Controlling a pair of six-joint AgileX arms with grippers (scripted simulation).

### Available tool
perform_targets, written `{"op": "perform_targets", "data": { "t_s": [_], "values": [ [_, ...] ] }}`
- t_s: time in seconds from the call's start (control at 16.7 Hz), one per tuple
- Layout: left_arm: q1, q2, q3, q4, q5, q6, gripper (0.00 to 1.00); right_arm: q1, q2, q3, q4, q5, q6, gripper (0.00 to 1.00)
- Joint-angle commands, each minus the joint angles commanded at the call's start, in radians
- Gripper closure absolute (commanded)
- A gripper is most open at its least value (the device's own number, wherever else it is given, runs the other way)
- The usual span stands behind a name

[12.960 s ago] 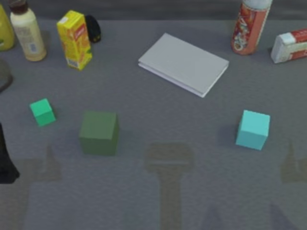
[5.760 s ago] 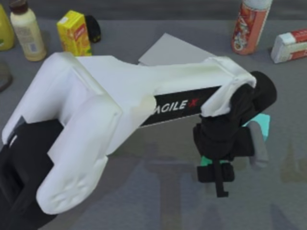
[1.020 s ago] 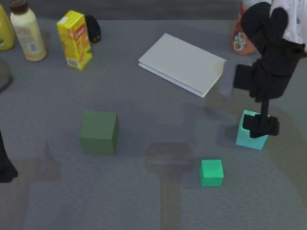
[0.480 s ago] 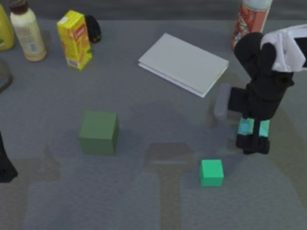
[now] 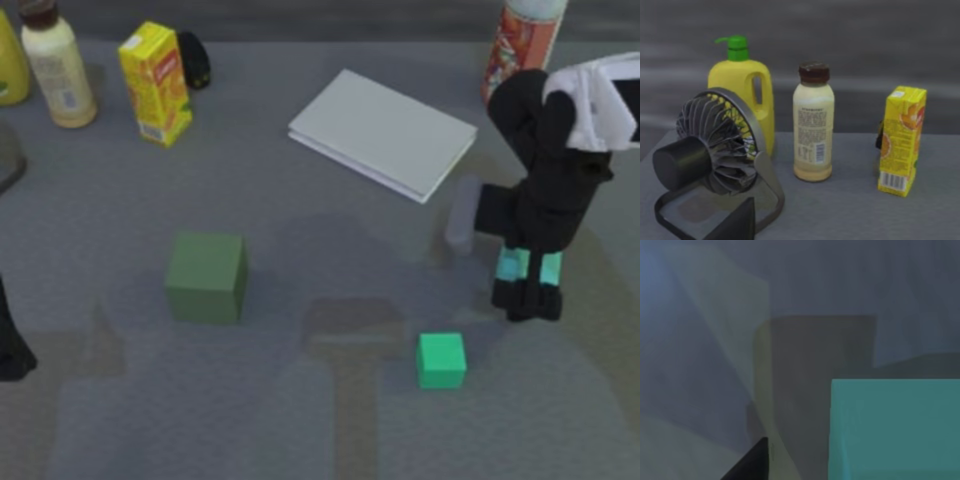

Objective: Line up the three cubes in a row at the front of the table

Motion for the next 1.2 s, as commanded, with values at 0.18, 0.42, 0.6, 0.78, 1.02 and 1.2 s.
{"op": "perform_targets", "data": {
  "t_s": [0.18,0.42,0.6,0.78,1.02,1.2],
  "values": [
    [0.000,0.000,0.000,0.000,0.000,0.000,0.00,0.000,0.000,0.000,0.000,0.000,0.000,0.68],
    [0.000,0.000,0.000,0.000,0.000,0.000,0.00,0.000,0.000,0.000,0.000,0.000,0.000,0.98],
    [0.000,0.000,0.000,0.000,0.000,0.000,0.00,0.000,0.000,0.000,0.000,0.000,0.000,1.00],
    [0.000,0.000,0.000,0.000,0.000,0.000,0.00,0.000,0.000,0.000,0.000,0.000,0.000,1.00],
    [0.000,0.000,0.000,0.000,0.000,0.000,0.00,0.000,-0.025,0.004,-0.024,-0.006,0.010,1.00],
    [0.000,0.000,0.000,0.000,0.000,0.000,0.00,0.002,-0.049,0.052,-0.095,-0.006,0.009,1.00]
  ]
}}
